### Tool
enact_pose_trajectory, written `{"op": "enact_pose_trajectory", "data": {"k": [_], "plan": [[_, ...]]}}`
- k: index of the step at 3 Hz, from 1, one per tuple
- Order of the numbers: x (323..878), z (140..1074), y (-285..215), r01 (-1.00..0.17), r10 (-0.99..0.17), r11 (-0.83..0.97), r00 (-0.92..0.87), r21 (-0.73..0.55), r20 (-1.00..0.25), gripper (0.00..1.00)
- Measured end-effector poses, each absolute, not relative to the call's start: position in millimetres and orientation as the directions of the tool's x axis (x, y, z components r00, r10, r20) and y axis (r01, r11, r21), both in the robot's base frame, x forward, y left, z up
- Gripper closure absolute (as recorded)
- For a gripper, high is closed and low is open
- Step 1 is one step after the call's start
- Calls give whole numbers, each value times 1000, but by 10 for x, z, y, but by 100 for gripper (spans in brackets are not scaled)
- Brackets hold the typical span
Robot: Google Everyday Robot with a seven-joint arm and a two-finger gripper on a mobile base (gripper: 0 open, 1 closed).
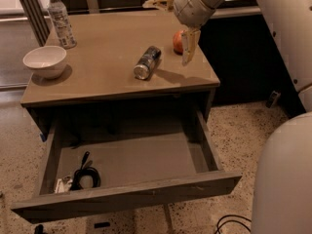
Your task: Place redbull can into top drawer
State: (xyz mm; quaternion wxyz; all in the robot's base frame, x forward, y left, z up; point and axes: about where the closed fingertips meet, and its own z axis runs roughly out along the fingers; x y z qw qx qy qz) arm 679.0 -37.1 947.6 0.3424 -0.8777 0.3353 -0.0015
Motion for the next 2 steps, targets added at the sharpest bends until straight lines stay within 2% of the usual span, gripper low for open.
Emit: {"op": "enact_pose_trajectory", "data": {"k": [1, 2], "plan": [[6832, 9469, -340, -525, -544, -577, 819, -625, -184, 0], [6832, 9469, -340, -525, -544, -577, 819, -626, -184, 0]]}}
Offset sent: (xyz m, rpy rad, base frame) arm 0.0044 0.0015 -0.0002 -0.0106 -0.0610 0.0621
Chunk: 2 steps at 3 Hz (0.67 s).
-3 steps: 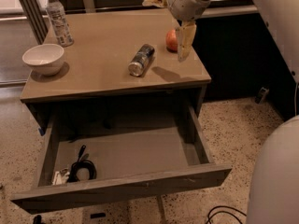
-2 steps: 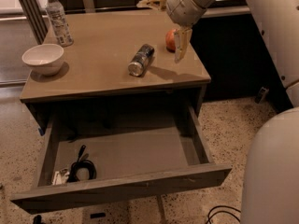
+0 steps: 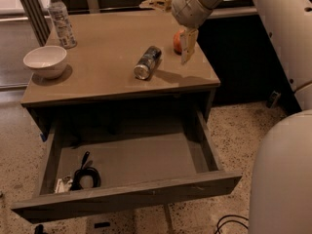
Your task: Place redbull can into top drawer
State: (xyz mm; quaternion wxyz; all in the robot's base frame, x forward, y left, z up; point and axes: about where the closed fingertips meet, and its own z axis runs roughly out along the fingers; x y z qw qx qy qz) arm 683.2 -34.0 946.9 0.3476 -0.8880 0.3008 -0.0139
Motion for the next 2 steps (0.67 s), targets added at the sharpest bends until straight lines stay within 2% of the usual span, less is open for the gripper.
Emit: {"op": "enact_pose_trajectory", "data": {"k": [2], "plan": [[7082, 9371, -161, -353, -427, -626, 901, -695, -73, 0]]}}
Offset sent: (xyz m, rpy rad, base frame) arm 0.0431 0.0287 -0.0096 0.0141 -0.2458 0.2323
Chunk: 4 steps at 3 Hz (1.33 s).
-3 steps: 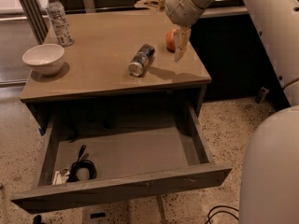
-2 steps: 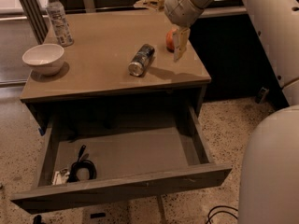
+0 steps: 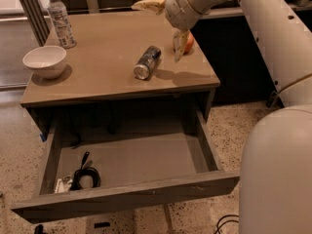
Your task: Place redbull can into top drawer
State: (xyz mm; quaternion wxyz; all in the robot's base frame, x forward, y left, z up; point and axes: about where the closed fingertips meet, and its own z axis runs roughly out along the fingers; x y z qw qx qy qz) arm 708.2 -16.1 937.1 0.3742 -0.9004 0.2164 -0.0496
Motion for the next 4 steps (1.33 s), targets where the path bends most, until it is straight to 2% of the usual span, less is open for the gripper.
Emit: {"op": "enact_pose_trajectory", "data": {"k": [2, 4], "plan": [[7331, 9211, -1, -244, -367, -732, 928, -636, 67, 0], [7548, 8996, 5, -265, -387, -778, 916, -570, 103, 0]]}}
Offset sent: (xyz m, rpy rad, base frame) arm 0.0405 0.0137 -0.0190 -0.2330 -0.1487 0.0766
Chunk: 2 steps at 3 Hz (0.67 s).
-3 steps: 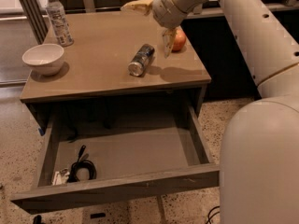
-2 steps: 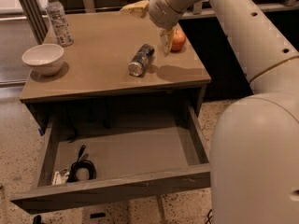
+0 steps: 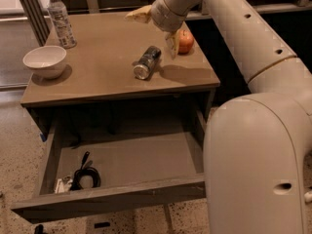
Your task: Place redbull can into top drawer
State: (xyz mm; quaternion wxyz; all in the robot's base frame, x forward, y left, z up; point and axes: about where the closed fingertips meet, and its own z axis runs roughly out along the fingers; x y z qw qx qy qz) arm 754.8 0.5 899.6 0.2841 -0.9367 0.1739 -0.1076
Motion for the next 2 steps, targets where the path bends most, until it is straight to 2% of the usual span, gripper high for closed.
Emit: {"op": "enact_pose_trajectory", "data": {"k": [2], "plan": [[7653, 8795, 199, -298, -387, -795, 920, -528, 64, 0]]}}
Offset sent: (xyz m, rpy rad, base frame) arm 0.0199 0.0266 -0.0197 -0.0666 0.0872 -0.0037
